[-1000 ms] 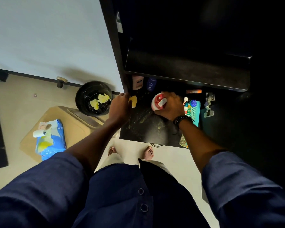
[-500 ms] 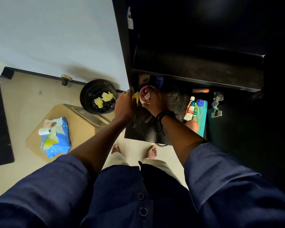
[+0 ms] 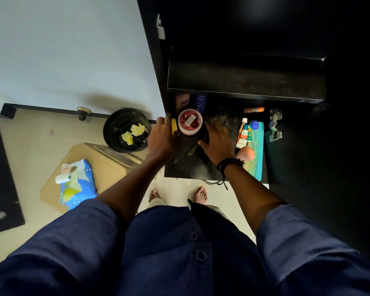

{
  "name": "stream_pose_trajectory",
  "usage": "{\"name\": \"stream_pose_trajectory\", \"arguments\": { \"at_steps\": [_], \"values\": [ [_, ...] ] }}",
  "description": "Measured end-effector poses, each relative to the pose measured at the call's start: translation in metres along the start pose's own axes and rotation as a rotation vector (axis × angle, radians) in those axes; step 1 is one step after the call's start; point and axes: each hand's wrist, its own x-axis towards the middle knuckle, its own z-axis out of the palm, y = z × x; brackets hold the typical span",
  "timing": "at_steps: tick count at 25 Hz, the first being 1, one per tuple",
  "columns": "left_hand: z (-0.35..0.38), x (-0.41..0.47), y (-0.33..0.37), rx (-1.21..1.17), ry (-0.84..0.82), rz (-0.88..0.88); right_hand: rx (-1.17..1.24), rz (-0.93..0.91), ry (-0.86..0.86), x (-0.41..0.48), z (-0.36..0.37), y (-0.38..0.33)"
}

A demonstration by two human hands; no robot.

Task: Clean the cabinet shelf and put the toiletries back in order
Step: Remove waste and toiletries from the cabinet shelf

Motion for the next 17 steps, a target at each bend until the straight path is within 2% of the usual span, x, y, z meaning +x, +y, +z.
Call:
{"name": "stream_pose_trajectory", "arguments": {
  "at_steps": [4,8,11,17],
  "values": [
    [0.001,-0.010,0.001,0.147,0.058,0.122,-0.173,0.089,0.146,-0.017,-0.012,0.022],
    [0.001,-0.025,0.013,0.204,0.063,0.246,-0.249,0.336,0.066,-0.033,-0.021,0.041],
    [0.007,-0.034,0.016,0.215,0.018,0.296,-0.172,0.422,0.018,-0.041,-0.024,0.056],
    [0.014,-0.045,0.000,0.233,0.011,0.248,0.009,0.402,0.054,-0.038,-0.032,0.047]
  ]
}}
